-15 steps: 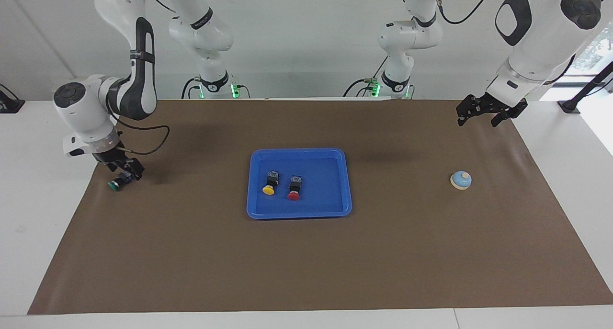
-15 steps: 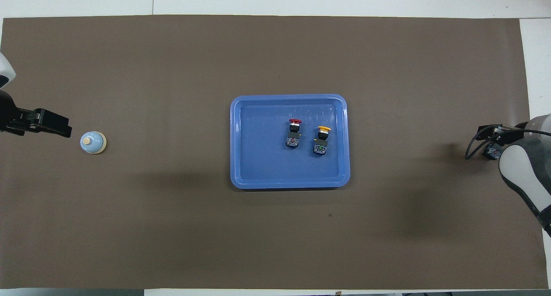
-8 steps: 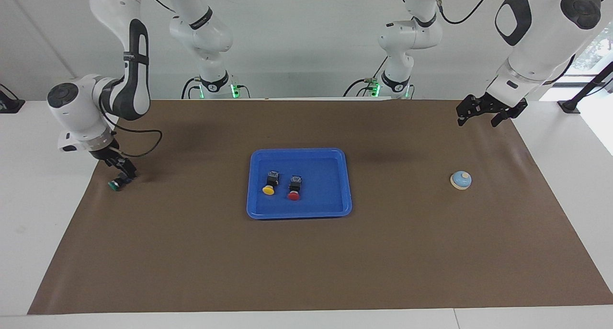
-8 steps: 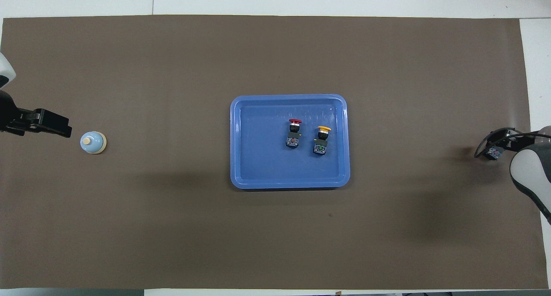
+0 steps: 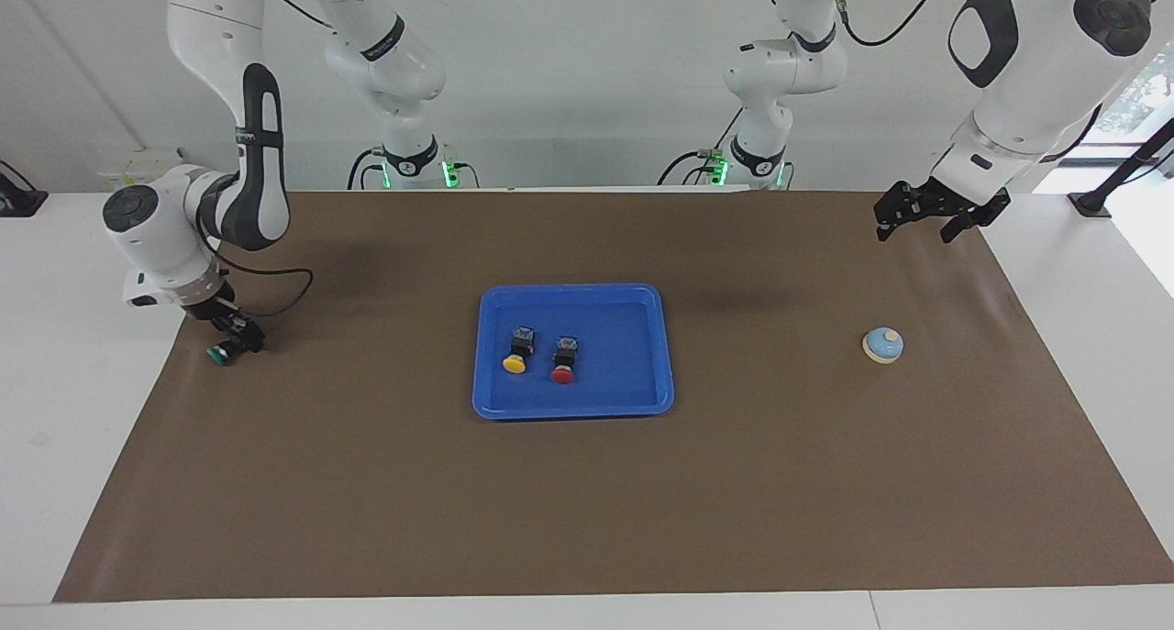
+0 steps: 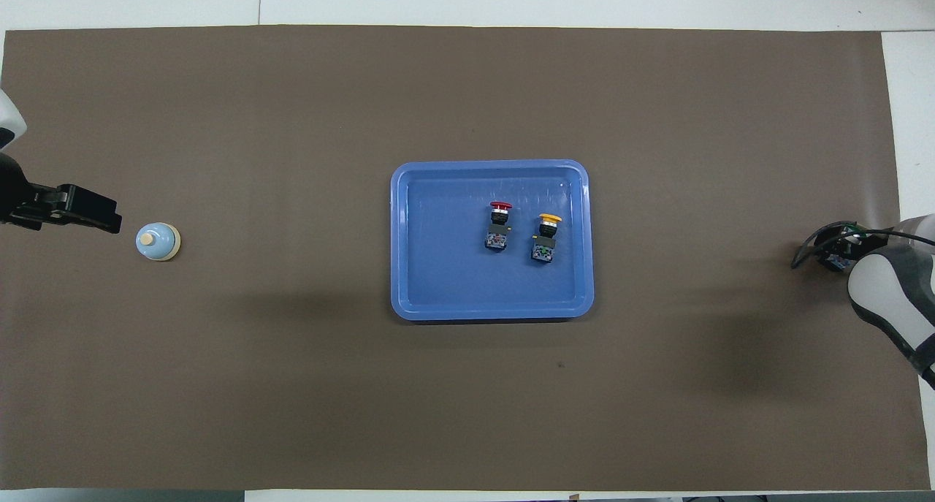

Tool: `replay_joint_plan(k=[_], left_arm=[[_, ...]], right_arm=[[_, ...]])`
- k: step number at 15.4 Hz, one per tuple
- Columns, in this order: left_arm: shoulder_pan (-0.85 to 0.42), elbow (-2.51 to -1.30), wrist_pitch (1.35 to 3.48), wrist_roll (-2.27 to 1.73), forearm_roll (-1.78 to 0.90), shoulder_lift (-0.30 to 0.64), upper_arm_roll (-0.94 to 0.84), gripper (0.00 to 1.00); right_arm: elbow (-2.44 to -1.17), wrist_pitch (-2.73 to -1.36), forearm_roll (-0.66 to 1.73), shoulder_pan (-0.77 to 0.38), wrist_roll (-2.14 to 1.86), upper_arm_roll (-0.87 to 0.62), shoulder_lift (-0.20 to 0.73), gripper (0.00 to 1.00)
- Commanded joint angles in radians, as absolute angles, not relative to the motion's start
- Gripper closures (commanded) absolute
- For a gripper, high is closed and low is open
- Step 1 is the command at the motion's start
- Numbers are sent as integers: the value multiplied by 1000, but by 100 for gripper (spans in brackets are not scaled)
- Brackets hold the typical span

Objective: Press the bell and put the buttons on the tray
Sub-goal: 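Move the right gripper to the green-capped button and grasp it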

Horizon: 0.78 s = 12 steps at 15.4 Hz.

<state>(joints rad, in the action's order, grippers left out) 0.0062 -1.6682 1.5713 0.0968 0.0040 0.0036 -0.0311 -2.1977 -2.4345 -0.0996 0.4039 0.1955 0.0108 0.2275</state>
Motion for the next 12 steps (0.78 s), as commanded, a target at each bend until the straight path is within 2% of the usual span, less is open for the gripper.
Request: replay_joint_plan(k=[1, 5, 10, 12], left_arm=[[8, -1669, 1559, 89, 3, -9, -29, 0], [8, -1669, 1559, 89, 3, -9, -29, 0], [8, -1669, 1559, 89, 3, -9, -29, 0], [8, -1669, 1559, 89, 3, -9, -29, 0]], right_arm=[[-2203, -2422, -115, 399, 189, 6, 221, 100], [-2151, -2324, -118, 373, 186, 6, 219, 100], [-1846, -1881, -127, 243, 189, -3, 216, 100], [-1722, -1723, -114, 145, 201, -5, 216, 100]])
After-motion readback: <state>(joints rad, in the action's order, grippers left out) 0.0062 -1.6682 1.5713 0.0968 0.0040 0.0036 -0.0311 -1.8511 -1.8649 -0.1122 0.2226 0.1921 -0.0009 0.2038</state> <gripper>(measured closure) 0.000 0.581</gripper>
